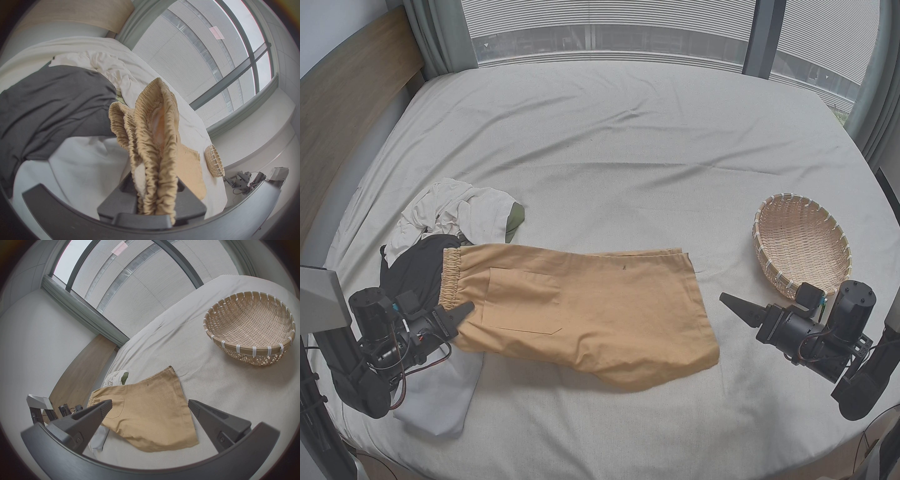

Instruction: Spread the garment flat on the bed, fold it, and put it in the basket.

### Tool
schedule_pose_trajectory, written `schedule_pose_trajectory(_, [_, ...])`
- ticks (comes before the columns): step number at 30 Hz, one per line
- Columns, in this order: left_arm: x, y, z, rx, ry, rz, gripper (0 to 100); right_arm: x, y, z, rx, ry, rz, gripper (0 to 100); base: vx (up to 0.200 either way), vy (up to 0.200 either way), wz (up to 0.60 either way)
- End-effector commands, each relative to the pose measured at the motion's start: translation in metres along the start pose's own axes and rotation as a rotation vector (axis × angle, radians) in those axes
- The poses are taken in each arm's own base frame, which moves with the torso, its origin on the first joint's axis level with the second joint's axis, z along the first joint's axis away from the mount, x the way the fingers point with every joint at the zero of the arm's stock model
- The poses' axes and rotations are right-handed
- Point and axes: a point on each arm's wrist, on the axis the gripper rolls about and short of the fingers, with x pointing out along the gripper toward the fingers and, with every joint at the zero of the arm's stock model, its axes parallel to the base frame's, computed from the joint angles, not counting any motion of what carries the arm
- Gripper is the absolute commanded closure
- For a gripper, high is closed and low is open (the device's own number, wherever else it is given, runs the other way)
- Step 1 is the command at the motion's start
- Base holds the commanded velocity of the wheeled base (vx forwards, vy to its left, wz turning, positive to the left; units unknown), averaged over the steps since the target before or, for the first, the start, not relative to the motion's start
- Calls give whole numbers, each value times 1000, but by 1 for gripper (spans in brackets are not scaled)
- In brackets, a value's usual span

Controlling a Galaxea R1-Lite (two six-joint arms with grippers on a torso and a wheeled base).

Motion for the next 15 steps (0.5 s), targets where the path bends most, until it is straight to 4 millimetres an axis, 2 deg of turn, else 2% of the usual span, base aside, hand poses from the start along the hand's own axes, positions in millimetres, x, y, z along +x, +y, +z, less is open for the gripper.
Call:
schedule_pose_trajectory(1, [-6, -9, 5, 16, -21, -25, 100, 2, -1, -2, 6, 9, -2, 0, 0, 0, 0])
schedule_pose_trajectory(6, [9, -39, -13, 51, 44, -133, 100, 1, 0, -3, 19, 14, 2, 0, 0, 0, 0])
schedule_pose_trajectory(15, [47, -96, -30, 111, 76, -365, 100, 0, 0, -3, 28, 13, -1, 0, 0, 0, 0])
